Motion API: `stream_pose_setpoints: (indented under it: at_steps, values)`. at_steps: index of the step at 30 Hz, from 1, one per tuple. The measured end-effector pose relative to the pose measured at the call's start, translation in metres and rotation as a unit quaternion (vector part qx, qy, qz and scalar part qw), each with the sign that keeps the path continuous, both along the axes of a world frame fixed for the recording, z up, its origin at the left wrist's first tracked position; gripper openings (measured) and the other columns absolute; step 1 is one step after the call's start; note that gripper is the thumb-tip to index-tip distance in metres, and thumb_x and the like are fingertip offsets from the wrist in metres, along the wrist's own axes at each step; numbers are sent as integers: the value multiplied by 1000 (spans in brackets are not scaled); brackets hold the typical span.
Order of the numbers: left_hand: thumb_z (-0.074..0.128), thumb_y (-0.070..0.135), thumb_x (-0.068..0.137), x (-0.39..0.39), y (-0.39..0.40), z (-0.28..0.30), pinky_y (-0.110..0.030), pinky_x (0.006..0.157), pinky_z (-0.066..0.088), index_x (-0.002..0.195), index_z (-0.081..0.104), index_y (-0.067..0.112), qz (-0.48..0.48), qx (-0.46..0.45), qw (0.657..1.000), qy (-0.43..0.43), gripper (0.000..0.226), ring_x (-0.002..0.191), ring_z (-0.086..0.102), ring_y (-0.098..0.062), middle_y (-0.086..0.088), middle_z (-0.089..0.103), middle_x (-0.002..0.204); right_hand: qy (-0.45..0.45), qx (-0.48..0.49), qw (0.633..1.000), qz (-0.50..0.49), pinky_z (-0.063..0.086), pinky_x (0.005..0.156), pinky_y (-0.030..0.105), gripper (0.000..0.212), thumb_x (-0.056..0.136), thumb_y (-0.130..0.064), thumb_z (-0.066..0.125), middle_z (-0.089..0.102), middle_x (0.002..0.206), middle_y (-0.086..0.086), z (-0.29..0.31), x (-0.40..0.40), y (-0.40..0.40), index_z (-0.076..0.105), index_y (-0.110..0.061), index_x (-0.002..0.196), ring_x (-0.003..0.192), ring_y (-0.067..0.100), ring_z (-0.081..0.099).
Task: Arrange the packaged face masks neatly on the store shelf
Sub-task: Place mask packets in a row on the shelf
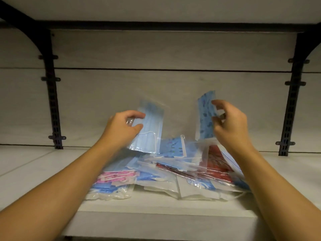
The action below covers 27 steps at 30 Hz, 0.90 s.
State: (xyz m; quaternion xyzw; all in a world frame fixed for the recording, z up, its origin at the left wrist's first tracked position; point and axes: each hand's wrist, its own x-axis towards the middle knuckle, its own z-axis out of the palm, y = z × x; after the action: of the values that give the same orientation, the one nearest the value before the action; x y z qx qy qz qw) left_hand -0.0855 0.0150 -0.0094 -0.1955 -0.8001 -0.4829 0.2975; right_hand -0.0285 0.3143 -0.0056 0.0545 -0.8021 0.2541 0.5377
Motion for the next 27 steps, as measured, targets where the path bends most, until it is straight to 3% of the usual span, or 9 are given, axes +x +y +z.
stream_pose_setpoints:
  at_steps: [4,6,9,11,14,17,21,24,27]
  values:
    - [75,19,87,38,-14,14,-23,86,51,105,74,41,11,75,996,41,28,98,62,2,38,59,103,134,86,987,10,58,77,44,48,82,15,63,65,112,14,8,2,-6,68,-8,123,91,29,65]
    - [74,19,88,60,-24,14,-26,88,53,107,73,40,18,87,995,53,29,87,63,1,35,63,101,183,89,979,28,58,75,44,42,83,15,63,64,107,18,13,7,-15,72,-6,118,89,27,63]
    - [73,22,89,92,-45,9,-33,91,56,109,71,43,40,91,993,55,29,99,66,-8,33,64,110,208,58,973,80,53,77,19,39,84,12,62,61,105,21,24,19,-34,72,-4,118,84,12,52]
    - [72,24,89,114,-63,7,-39,87,59,109,70,46,63,110,990,55,30,109,65,-11,38,61,111,204,45,971,114,44,74,8,37,87,6,66,59,109,20,29,32,-52,70,-5,122,82,7,48]
    - [69,16,90,149,-93,2,-25,73,58,110,70,43,101,123,985,72,34,104,64,-3,44,60,104,169,0,969,181,44,74,1,42,86,-2,73,56,116,15,27,49,-89,66,-8,127,81,1,48]
    - [66,10,92,185,-122,-10,-19,66,56,113,68,40,131,114,982,76,37,98,65,0,36,60,112,123,-34,959,252,46,77,2,46,85,3,71,50,117,4,8,60,-138,64,-8,129,89,2,51]
    - [67,14,93,234,-169,-29,-26,74,56,115,65,43,204,85,972,78,37,107,59,-8,33,52,119,72,-53,932,350,50,76,5,47,87,2,71,48,121,-4,-21,77,-208,62,-11,131,101,12,59]
    - [67,14,93,270,-208,-38,-24,69,54,117,62,45,256,96,958,84,39,100,61,-8,28,53,122,43,-62,909,410,60,79,24,51,89,-6,69,48,128,-10,-37,94,-257,55,-20,136,117,16,59]
    - [67,13,93,309,-250,-45,-19,69,50,124,59,43,304,104,942,95,43,96,60,7,23,54,124,12,-88,883,460,63,70,30,58,90,-12,68,44,123,-32,-46,119,-305,48,-32,140,113,12,61]
